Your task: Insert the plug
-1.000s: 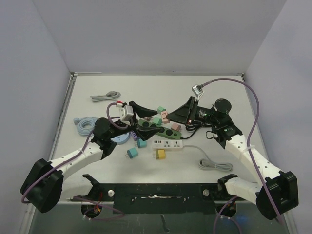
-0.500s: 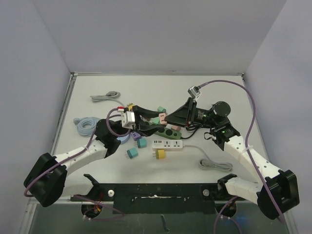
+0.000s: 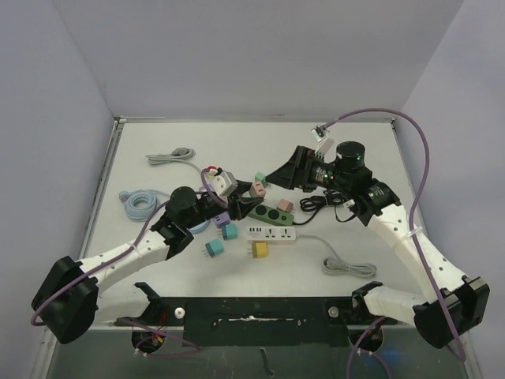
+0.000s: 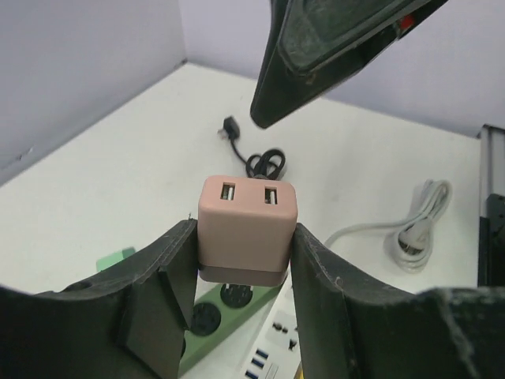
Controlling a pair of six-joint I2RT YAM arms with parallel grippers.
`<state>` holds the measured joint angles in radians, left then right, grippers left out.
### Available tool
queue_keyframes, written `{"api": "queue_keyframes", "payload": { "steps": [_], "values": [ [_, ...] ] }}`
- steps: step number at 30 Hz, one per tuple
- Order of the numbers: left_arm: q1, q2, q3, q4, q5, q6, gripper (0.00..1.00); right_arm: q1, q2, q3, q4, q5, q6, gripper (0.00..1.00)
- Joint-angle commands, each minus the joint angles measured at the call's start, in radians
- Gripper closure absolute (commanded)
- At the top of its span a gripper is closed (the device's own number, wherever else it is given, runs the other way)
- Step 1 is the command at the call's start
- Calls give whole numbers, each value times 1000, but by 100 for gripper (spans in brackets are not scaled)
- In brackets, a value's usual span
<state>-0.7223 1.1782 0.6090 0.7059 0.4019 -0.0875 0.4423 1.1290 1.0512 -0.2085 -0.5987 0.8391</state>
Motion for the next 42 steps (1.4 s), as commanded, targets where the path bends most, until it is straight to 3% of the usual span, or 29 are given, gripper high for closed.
{"api": "queue_keyframes", "payload": {
  "steps": [1, 7, 21, 26, 28, 29, 30, 31, 32, 37, 42],
  "values": [
    [-9, -25, 74, -194, -124, 73, 75, 69, 70, 104, -251, 213, -218, 25],
    [-15, -6, 104, -268, -134, 123, 75, 173, 165, 222, -343, 360, -262, 31],
    [-23, 22, 113, -276, -110, 141, 75, 242, 294, 277, -360, 369, -292, 41],
    [-26, 19, 118, -296, -131, 140, 74, 247, 320, 276, -349, 362, -290, 58],
    [-28, 13, 123, -312, -154, 129, 66, 246, 327, 278, -343, 355, -295, 69],
    [-28, 9, 128, -327, -179, 116, 54, 246, 330, 282, -339, 353, -306, 76],
    [-28, 1, 132, -345, -209, 94, 48, 245, 333, 285, -338, 355, -314, 80],
    [-28, -10, 137, -370, -250, 72, 28, 240, 336, 288, -335, 356, -339, 81],
    [-28, -29, 140, -404, -297, 44, 21, 232, 343, 292, -330, 347, -365, 82],
    [-26, -171, 103, -582, -662, -151, 20, 185, 416, 320, -286, 277, -534, 81],
    [-14, -386, 58, -741, -889, -346, 20, 166, 532, 413, -264, 205, -709, 84]
  ]
}}
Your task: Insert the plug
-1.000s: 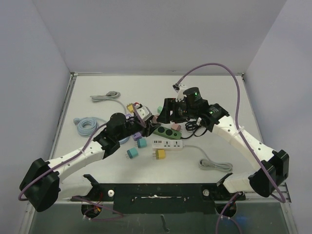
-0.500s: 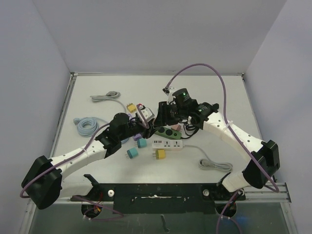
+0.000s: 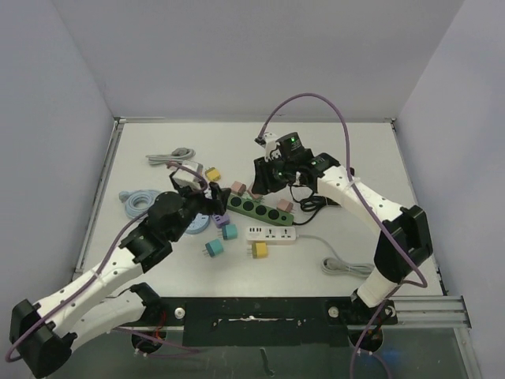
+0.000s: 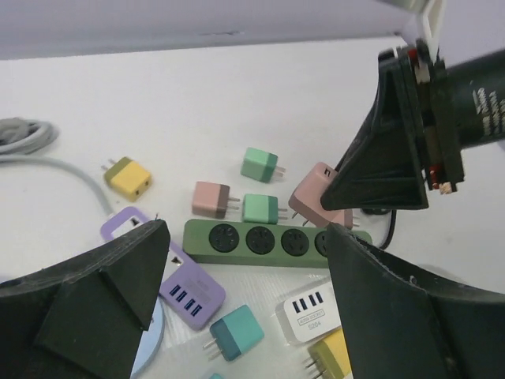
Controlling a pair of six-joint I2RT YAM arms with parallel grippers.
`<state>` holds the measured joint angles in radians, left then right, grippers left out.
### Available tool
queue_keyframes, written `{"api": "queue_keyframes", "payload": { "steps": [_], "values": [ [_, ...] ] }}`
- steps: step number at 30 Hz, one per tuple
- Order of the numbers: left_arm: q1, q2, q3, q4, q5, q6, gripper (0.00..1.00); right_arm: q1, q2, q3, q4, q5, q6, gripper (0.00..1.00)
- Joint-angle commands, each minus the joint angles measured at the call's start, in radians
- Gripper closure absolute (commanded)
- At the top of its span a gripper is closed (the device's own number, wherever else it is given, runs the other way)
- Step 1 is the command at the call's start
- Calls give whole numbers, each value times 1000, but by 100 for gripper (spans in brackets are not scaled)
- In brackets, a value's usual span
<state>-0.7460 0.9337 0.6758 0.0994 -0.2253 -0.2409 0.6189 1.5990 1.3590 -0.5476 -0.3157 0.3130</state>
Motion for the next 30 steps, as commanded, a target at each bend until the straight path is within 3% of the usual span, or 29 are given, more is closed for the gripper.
{"api": "queue_keyframes", "payload": {
  "steps": [1, 6, 13, 30],
  "values": [
    [12, -179, -6, -168, -279, -210, 20, -12, 83, 129, 73, -98, -224, 85],
    [16, -344, 41, -333, -334, -267, 20, -18, 202, 239, 35, -174, -359, 85],
    [17, -481, 22, -381, -300, -201, 19, -15, 328, 342, 16, -181, -474, 84],
    [17, -495, -1, -426, -300, -195, 19, 5, 527, 517, -181, -240, -589, 83]
  ]
}}
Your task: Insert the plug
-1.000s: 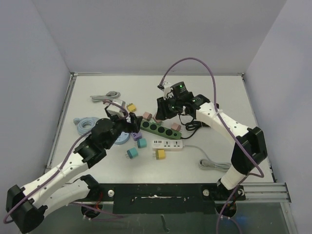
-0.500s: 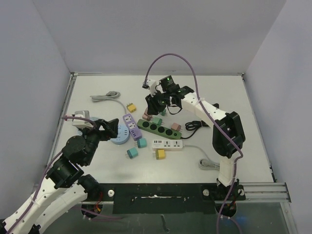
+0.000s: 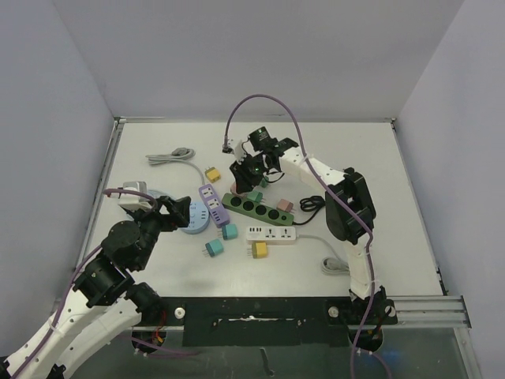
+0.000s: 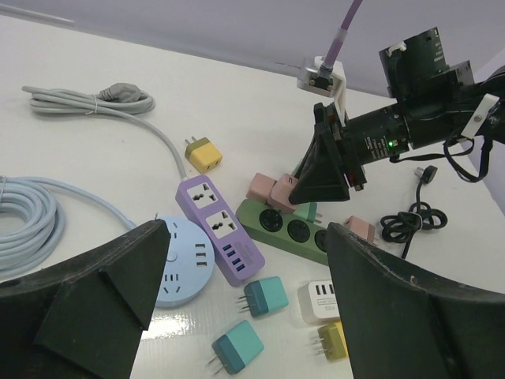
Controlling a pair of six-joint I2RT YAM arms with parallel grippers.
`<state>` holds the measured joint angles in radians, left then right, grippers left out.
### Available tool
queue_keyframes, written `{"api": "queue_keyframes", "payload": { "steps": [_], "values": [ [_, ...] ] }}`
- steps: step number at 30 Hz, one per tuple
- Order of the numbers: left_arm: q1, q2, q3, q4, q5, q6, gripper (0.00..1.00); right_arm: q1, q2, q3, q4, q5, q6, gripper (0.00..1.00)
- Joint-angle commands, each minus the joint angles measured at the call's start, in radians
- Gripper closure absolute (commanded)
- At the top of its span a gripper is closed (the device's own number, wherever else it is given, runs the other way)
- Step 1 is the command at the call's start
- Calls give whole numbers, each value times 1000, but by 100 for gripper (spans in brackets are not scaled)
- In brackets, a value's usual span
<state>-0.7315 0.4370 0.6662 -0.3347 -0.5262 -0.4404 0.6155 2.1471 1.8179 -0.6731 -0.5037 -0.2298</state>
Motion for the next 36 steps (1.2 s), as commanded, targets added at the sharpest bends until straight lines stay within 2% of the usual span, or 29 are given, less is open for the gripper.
{"api": "queue_keyframes", "payload": {
  "steps": [1, 8, 19, 36],
  "values": [
    [3, 1, 9, 7, 0, 4, 19, 8, -20, 59, -60, -58, -47, 83],
    [3, 2, 7, 5, -5, 3, 19, 9, -18, 53, -70, -65, -52, 82],
    [3, 1, 5, 3, -7, 2, 19, 14, -15, 7, 54, -21, -40, 81],
    [3, 2, 3, -2, -5, 0, 20, 18, 35, 82, -124, -5, -105, 81]
  ]
}}
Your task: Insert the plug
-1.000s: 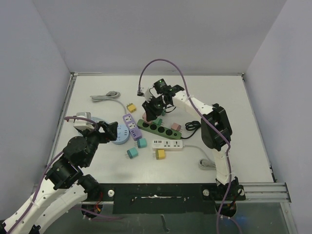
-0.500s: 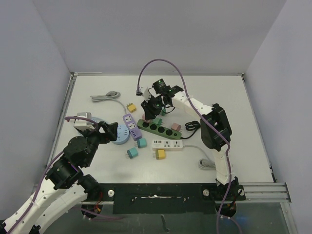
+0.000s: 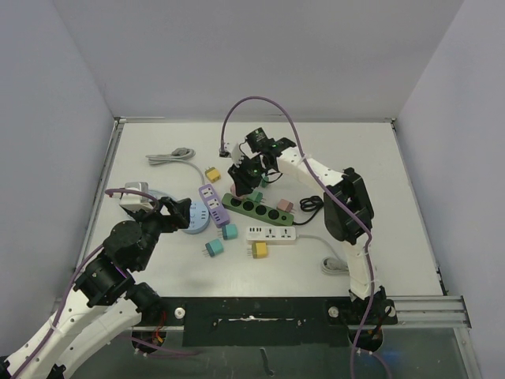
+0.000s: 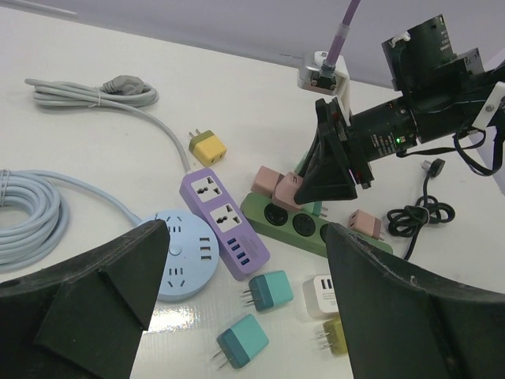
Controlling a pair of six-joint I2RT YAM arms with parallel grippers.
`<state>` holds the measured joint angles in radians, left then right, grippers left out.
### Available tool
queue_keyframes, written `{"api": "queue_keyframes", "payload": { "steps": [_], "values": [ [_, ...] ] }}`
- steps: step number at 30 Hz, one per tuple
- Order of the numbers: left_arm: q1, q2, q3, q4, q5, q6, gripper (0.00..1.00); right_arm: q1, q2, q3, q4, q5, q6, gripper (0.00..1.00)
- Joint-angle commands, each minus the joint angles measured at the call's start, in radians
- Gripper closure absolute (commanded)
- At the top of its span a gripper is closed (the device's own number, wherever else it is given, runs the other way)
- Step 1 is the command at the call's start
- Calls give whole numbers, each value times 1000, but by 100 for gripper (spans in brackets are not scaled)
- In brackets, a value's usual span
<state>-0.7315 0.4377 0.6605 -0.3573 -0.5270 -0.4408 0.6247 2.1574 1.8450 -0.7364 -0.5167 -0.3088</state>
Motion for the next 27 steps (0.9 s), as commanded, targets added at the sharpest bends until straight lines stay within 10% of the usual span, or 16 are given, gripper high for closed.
{"api": "queue_keyframes", "payload": {
  "steps": [1, 27],
  "values": [
    [3, 2, 8, 21, -4, -1, 20, 9, 28, 54, -54, 11, -23, 81],
    [4, 29, 13, 17, -15, 4, 20, 74, 156, -122, 17, 374, -56, 93]
  ]
}}
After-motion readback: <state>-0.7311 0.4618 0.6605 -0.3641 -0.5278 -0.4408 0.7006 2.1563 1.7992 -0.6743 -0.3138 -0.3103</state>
